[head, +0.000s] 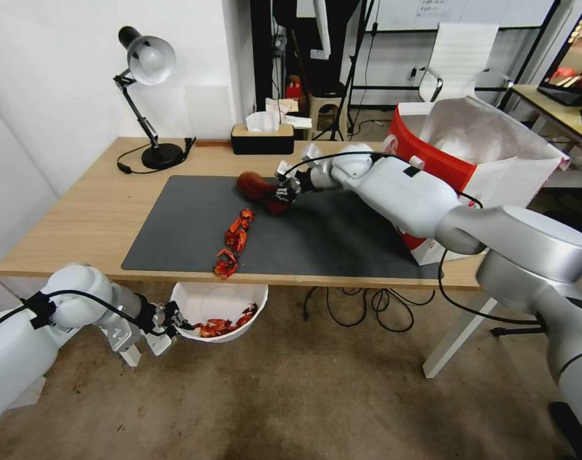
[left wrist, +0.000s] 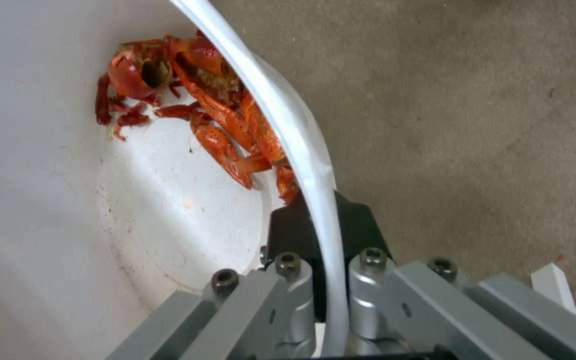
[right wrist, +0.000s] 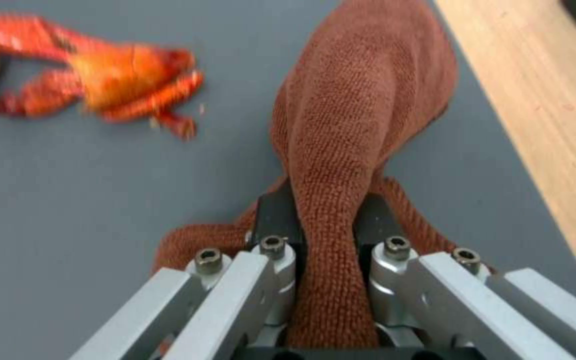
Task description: Sweep shrimp from table into container with towel, then put container into takeout bag.
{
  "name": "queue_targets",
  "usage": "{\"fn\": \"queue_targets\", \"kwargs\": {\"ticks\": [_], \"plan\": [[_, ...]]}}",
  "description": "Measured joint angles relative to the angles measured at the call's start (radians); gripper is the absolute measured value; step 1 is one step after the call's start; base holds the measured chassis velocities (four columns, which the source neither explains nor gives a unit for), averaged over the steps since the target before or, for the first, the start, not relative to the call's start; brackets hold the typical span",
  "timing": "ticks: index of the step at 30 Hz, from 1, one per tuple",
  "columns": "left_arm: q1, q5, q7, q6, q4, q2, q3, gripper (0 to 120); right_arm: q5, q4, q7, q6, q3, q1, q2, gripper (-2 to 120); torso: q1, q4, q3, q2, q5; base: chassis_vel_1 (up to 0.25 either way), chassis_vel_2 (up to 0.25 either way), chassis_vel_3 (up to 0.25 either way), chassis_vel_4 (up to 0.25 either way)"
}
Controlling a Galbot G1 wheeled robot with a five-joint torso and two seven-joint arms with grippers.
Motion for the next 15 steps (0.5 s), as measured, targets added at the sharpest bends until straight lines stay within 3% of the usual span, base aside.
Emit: {"fn": "queue_targets", "kwargs": {"ticks": [6, 15], "plan": [[0.002, 0.005, -0.002, -0.002, 0.001, -0.005, -0.001, 0, -0.013, -0.05, -0.064, 0.035, -0.011, 0.003, 0.029, 7, 0.0, -0.0002, 0.0, 0.0, 0.0, 0.0, 0.0, 0.0, 0.0], [-0.007, 0.007, -0.002, -0.003, 0.001, -0.007, 0.004, 0, 0.023, 0.035, -0.104, 0.039, -0.057, -0.008, 0.0, 7, 0.0, -0.0005, -0.001, 0.001, 0.0004, 0.0, 0.0, 0.0, 0.0]]}}
